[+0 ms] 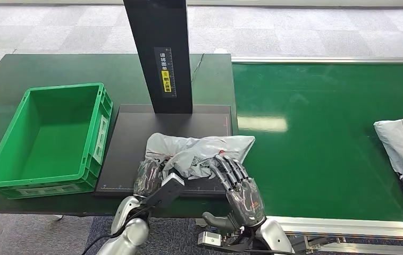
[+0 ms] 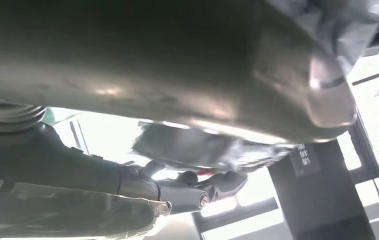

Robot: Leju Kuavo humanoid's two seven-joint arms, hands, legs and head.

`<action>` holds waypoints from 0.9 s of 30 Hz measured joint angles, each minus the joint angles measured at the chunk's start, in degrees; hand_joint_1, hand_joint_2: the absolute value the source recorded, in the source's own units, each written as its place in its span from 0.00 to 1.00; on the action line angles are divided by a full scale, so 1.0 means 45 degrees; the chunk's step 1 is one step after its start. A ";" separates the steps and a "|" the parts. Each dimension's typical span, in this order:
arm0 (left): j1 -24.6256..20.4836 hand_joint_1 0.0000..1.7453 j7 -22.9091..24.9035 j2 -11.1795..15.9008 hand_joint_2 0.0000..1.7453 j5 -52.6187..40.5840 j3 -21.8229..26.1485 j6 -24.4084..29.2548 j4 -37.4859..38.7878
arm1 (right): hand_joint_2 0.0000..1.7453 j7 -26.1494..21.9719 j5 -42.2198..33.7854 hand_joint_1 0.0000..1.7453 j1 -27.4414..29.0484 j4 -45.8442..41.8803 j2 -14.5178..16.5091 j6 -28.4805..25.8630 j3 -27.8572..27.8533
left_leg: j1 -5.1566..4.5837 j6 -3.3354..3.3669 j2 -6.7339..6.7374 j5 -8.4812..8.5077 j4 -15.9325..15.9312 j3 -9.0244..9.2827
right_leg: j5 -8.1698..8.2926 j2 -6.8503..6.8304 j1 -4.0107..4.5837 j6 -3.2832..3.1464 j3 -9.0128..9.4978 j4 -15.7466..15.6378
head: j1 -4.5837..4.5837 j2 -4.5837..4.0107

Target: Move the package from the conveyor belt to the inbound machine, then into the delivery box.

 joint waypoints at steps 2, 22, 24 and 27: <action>0.0072 1.00 -0.0276 -0.0012 1.00 0.0072 0.0105 0.0644 -0.0271 | 0.00 -0.0073 0.0090 0.00 0.0121 -0.0182 0.0053 0.0001 -0.0150 | 0.0000 0.0000 0.0001 0.0000 0.0000 -0.0001 | 0.0000 0.0000 0.0000 0.0000 0.0000 0.0000 | 0.0002 0.0000; -0.0607 1.00 -0.0746 0.0805 1.00 -0.4150 0.0785 0.4725 -0.3755 | 0.00 -0.0238 0.0035 0.00 0.0469 -0.0833 0.0243 0.0001 -0.0479 | 0.0002 -0.0001 0.0006 0.0002 -0.0002 0.0005 | 0.0002 0.0003 0.0002 -0.0002 0.0004 0.0002 | 0.0000 0.0000; -0.0716 1.00 -0.0896 0.0857 1.00 -0.4586 0.1332 0.4758 -0.4112 | 0.00 -0.0293 -0.0028 0.00 0.0518 -0.0834 0.0225 0.0001 -0.0497 | 0.0002 -0.0001 0.0006 0.0003 -0.0002 0.0009 | 0.0002 0.0003 0.0002 -0.0002 0.0004 0.0002 | 0.0002 0.0000; -0.0829 1.00 -0.1008 0.0946 1.00 -0.4666 0.2052 0.4767 -0.4395 | 0.00 -0.0351 -0.0065 0.00 0.0592 -0.0842 0.0182 0.0000 -0.0539 | 0.0002 -0.0001 0.0005 0.0004 -0.0002 0.0009 | 0.0002 0.0002 0.0002 -0.0002 0.0004 0.0002 | 0.0000 0.0000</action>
